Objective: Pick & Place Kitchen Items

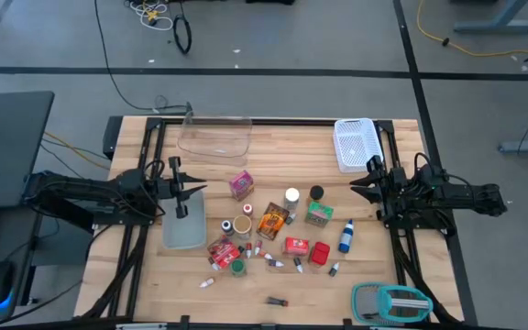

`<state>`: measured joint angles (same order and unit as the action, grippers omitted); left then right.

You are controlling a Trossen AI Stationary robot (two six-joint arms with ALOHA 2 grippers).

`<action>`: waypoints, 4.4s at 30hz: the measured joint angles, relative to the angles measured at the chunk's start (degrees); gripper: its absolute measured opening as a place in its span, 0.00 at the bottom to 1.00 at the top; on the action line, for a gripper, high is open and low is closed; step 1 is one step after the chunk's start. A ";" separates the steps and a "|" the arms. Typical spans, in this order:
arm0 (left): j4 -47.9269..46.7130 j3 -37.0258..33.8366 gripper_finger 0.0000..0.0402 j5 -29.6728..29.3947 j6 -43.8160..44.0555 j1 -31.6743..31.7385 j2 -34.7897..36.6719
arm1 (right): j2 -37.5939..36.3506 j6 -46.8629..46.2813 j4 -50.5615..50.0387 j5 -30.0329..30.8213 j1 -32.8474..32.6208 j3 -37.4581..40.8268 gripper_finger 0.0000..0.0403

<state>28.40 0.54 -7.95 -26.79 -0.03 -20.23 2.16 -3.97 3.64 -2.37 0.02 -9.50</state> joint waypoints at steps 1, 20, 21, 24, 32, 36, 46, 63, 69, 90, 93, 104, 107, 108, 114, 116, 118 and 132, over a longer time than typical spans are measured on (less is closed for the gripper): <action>0.00 0.00 0.17 0.00 0.00 0.00 0.01 | -0.01 0.00 0.00 0.00 0.01 0.00 0.18; -0.02 0.00 0.17 -0.02 0.00 0.01 0.01 | -0.01 0.00 0.00 -0.01 0.01 0.00 0.18; 0.00 0.01 0.17 0.00 0.00 0.00 0.01 | 0.01 0.00 0.00 0.00 0.00 0.00 0.18; -0.01 0.01 0.17 -0.02 0.00 0.01 0.01 | -0.01 0.00 0.00 -0.02 -0.01 0.00 0.18; -0.01 0.01 0.17 -0.01 0.00 0.02 0.01 | -0.01 0.00 0.00 -0.02 0.00 0.00 0.18; -0.01 0.00 0.17 -0.01 0.00 0.01 0.00 | -0.01 0.00 0.00 0.00 0.00 0.00 0.18; 0.10 0.00 0.17 4.47 20.29 0.02 0.01 | -0.01 0.00 0.00 0.00 0.00 0.00 0.18; 6.38 1.40 0.19 -0.47 26.82 0.02 -0.42 | 0.00 0.00 0.02 -0.01 -0.01 0.00 0.18; 7.06 5.35 0.29 -5.90 27.18 0.02 -5.99 | -0.01 0.01 0.11 0.00 -0.01 0.00 0.18; -12.20 25.51 0.58 -14.71 33.07 0.00 -41.05 | -0.01 21.24 11.51 17.00 0.01 0.00 0.18; -9.60 25.51 0.58 -14.73 35.44 0.00 -46.70 | -0.01 19.48 11.73 23.69 0.01 0.00 0.18; -1.73 25.66 0.58 -15.53 39.94 0.13 -56.64 | 2.73 16.17 11.94 33.40 0.01 0.00 0.25; -1.79 25.70 0.58 -15.78 39.65 0.13 -56.72 | 4.05 14.83 12.96 33.43 0.01 0.00 0.32; -1.79 25.70 0.58 -16.01 39.34 0.13 -56.74 | 4.46 14.36 13.19 33.40 0.01 0.00 0.36; -2.15 26.15 0.58 -16.37 36.92 0.13 -56.37 | 7.46 10.49 13.15 32.80 0.01 0.00 0.54; -2.47 26.77 0.58 -16.44 36.86 0.13 -56.03 | 8.61 10.39 13.15 32.79 0.01 0.00 0.58; -2.08 27.58 0.58 -16.01 36.33 0.13 -55.87 | 9.79 10.25 13.16 32.80 0.01 0.00 0.62; -12.55 31.66 0.69 -14.68 36.85 1.53 -55.84 | 15.78 7.42 13.76 28.33 0.01 0.00 0.66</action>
<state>15.86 32.20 -22.62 10.06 1.50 -76.07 17.94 3.45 17.40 25.96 0.03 -9.50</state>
